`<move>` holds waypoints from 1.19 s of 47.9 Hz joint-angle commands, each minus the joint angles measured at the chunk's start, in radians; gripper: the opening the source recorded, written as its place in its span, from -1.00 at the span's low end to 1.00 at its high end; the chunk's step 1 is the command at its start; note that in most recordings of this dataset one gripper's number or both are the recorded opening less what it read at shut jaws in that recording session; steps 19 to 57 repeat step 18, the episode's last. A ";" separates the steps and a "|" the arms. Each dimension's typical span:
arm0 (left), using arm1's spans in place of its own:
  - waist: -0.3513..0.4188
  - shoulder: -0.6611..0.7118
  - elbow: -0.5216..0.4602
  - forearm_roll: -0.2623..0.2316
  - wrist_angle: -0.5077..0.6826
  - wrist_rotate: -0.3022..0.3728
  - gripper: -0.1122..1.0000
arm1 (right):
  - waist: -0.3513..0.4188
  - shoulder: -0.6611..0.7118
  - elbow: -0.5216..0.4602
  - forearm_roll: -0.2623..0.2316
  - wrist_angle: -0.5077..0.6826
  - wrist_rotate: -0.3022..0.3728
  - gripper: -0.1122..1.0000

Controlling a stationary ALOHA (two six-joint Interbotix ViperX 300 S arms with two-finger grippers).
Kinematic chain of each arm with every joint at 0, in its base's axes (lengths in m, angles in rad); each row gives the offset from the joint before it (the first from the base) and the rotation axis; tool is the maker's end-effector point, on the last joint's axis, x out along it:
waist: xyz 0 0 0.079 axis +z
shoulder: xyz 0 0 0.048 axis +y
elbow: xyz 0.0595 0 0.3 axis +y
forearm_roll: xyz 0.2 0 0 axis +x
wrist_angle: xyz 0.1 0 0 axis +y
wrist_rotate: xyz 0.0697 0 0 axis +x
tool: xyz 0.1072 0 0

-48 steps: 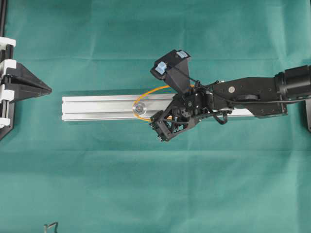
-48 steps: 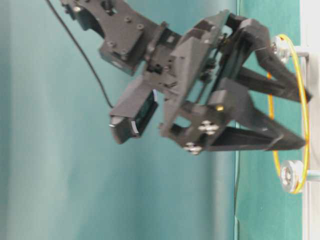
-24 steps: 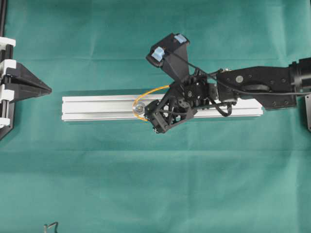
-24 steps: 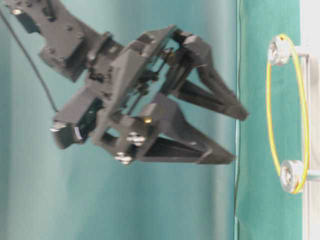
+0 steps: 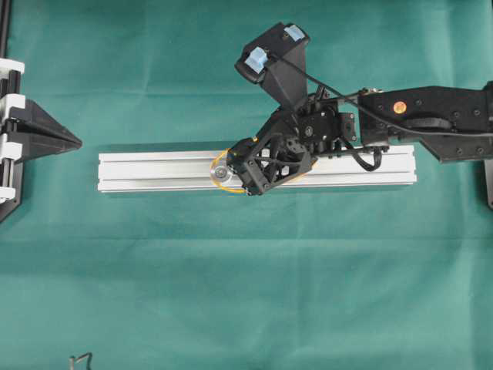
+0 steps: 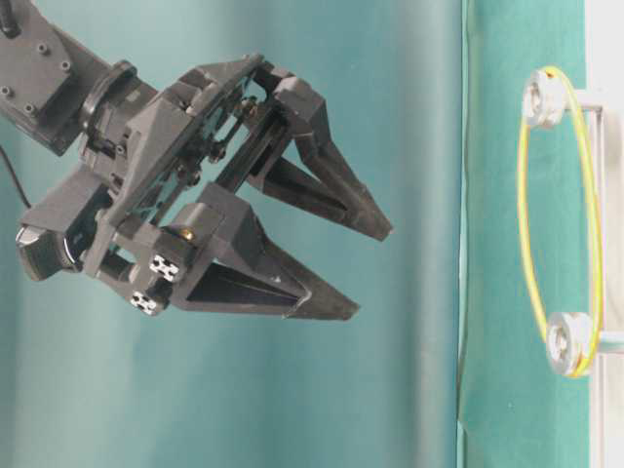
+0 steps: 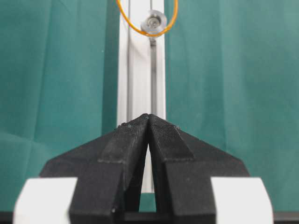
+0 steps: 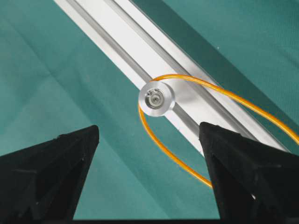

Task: Hook the rubber onto the shaft.
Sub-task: 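Open the right gripper to release the band and lift away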

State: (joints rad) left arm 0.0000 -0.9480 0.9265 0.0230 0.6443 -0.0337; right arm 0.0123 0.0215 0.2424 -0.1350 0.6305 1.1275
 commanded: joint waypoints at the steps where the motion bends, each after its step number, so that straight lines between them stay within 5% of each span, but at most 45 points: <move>1: 0.000 0.005 -0.032 0.003 -0.009 0.002 -0.76 | -0.002 -0.031 -0.023 -0.003 -0.003 -0.012 0.84; 18: 0.000 0.003 -0.034 0.003 -0.009 0.000 -0.76 | -0.006 -0.051 -0.014 -0.005 0.003 -0.281 0.84; 57: 0.000 0.003 -0.034 0.003 -0.009 0.000 -0.76 | -0.006 -0.051 -0.014 -0.005 0.003 -0.281 0.84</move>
